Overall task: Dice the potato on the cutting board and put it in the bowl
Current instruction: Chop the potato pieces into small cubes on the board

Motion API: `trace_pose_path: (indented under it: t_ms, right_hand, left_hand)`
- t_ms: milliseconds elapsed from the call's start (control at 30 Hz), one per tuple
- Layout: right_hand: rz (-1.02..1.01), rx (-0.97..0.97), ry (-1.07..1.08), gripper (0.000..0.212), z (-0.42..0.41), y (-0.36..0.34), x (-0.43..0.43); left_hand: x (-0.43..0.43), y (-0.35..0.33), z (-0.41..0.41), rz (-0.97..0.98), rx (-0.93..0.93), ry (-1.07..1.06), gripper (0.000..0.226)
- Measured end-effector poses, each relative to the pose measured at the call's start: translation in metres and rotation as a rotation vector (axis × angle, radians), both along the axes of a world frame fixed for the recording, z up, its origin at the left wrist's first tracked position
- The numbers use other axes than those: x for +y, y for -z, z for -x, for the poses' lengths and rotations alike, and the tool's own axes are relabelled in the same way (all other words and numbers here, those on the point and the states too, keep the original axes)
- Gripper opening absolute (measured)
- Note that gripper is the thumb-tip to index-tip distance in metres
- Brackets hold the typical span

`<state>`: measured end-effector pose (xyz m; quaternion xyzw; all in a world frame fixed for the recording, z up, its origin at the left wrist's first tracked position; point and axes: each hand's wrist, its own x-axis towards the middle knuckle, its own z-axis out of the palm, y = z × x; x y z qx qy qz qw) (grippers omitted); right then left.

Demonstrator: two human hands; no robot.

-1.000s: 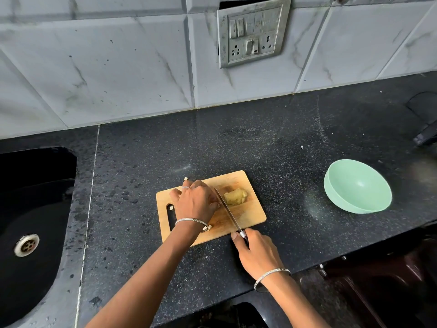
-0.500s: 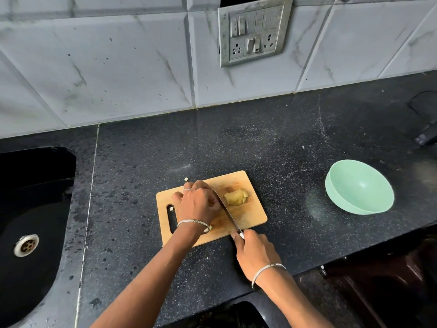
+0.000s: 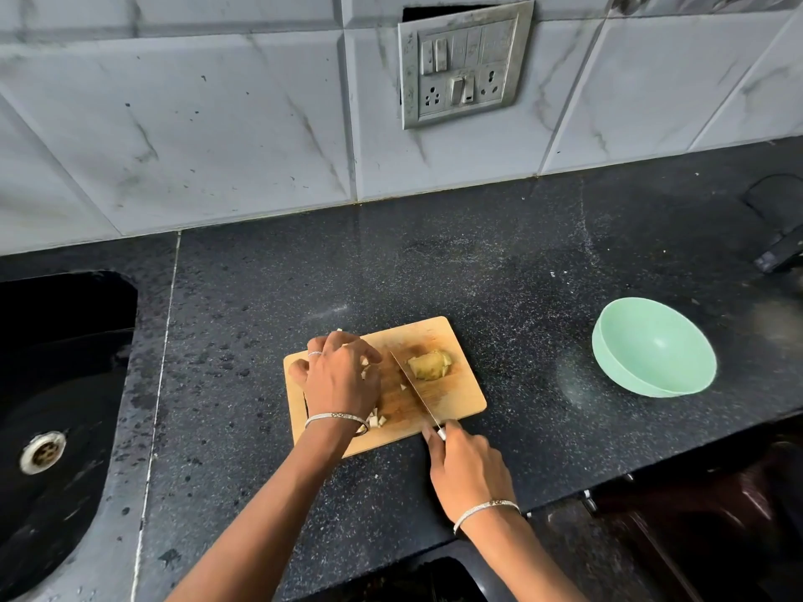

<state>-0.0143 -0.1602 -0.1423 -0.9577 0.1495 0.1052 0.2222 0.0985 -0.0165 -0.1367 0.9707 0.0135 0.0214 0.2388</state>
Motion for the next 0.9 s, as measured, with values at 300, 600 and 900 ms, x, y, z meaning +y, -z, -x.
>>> trace_pose_path:
  t_ms: [300,600,900]
  right_hand:
    - [-0.1,0.009,0.025,0.036,-0.004,-0.007,-0.005]
    - [-0.206,0.023,0.108,0.042,-0.015,-0.003,-0.03]
    - [-0.363,0.053,0.136,0.042,-0.015,0.001,-0.035]
  left_hand:
    - [-0.011,-0.007,0.0,0.053,-0.008,-0.048,0.039]
    - [-0.024,0.006,-0.003,0.043,0.058,0.114,0.02]
    - [-0.025,0.014,-0.009,0.037,0.018,0.188,0.024]
